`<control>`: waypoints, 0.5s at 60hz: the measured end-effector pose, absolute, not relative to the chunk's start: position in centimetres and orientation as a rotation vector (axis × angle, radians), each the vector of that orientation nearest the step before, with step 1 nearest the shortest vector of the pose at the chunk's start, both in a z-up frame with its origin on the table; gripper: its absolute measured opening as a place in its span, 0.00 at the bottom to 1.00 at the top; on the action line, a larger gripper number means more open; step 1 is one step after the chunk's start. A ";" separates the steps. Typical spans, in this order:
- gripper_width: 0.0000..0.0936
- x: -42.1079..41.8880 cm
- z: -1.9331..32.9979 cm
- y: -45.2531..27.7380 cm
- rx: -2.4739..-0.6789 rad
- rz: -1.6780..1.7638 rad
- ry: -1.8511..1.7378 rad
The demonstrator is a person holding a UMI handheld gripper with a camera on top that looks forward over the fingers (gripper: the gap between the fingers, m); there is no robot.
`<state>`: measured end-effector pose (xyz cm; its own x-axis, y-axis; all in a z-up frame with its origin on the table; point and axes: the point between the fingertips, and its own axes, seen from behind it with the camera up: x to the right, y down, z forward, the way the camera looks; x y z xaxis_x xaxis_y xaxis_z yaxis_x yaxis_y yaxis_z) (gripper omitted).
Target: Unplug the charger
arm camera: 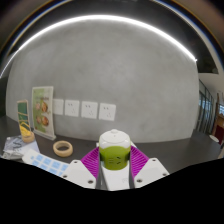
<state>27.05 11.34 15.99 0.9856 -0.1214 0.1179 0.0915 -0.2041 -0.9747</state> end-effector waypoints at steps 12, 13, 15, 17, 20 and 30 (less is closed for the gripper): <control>0.42 32.8 6.5 13.1 -1.990 -0.202 -0.024; 0.42 32.9 6.0 13.3 -1.999 -0.200 -0.032; 0.43 33.1 5.3 13.6 -2.020 -0.198 -0.047; 0.45 33.0 5.5 14.1 -2.008 -0.194 -0.062; 0.48 33.1 5.3 14.7 -2.016 -0.200 -0.077; 0.82 32.7 5.9 15.6 -2.006 -0.160 -0.062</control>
<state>32.71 15.60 5.91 0.9897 -0.0283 0.1406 0.1153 -0.4264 -0.8971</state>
